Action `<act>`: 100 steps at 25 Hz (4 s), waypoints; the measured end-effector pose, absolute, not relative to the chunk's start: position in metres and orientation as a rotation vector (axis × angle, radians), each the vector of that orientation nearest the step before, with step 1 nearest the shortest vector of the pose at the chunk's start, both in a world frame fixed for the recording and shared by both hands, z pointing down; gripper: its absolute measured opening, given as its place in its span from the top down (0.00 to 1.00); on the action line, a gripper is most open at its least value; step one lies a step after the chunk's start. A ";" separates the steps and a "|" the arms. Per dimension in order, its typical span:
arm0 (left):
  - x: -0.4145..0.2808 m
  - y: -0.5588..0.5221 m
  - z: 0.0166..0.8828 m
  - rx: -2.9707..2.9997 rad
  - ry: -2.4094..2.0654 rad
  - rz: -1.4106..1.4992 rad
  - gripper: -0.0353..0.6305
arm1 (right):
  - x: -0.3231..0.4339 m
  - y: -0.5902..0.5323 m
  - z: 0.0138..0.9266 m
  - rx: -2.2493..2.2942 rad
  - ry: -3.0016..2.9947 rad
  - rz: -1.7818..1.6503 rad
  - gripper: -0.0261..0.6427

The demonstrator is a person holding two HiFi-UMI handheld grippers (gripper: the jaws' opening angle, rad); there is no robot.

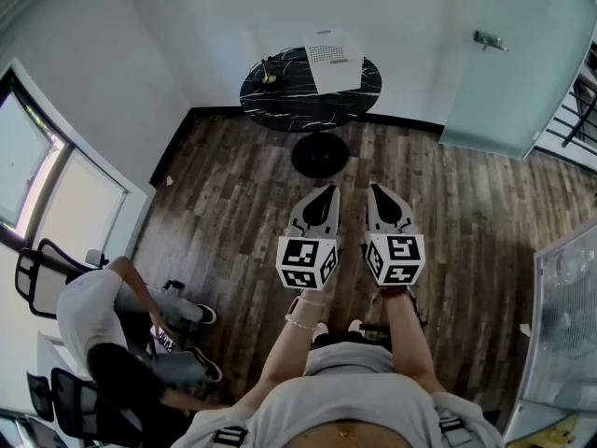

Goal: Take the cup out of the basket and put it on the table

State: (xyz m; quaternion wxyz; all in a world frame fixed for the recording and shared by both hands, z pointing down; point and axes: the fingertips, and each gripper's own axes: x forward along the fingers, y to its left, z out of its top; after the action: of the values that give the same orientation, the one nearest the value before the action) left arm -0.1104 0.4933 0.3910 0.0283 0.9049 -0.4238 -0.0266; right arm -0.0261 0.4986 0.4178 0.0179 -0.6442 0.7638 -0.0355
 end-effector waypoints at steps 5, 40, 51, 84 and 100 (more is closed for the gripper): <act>-0.106 0.497 0.393 2.790 -1.311 -0.074 0.94 | -0.022 0.502 0.419 -1.997 2.375 -0.112 0.95; -0.056 0.476 0.409 2.764 -1.297 -0.051 0.94 | 0.032 0.487 0.425 -1.986 2.338 -0.124 0.95; -0.052 0.421 0.410 2.792 -1.225 -0.036 0.94 | 0.033 0.436 0.423 -2.026 2.300 -0.129 0.95; -0.098 0.304 0.418 2.827 -1.038 -0.044 0.94 | -0.030 0.319 0.433 -2.135 2.236 -0.149 0.95; -0.071 0.242 0.423 2.787 -1.044 -0.062 0.94 | -0.006 0.260 0.435 -2.141 2.276 -0.156 0.95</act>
State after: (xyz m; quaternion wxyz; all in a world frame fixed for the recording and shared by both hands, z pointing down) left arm -0.0708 0.2418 0.4227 0.0823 0.9330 -0.3496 -0.0207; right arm -0.0057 0.2605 0.4349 0.0065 -0.6842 0.7275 -0.0499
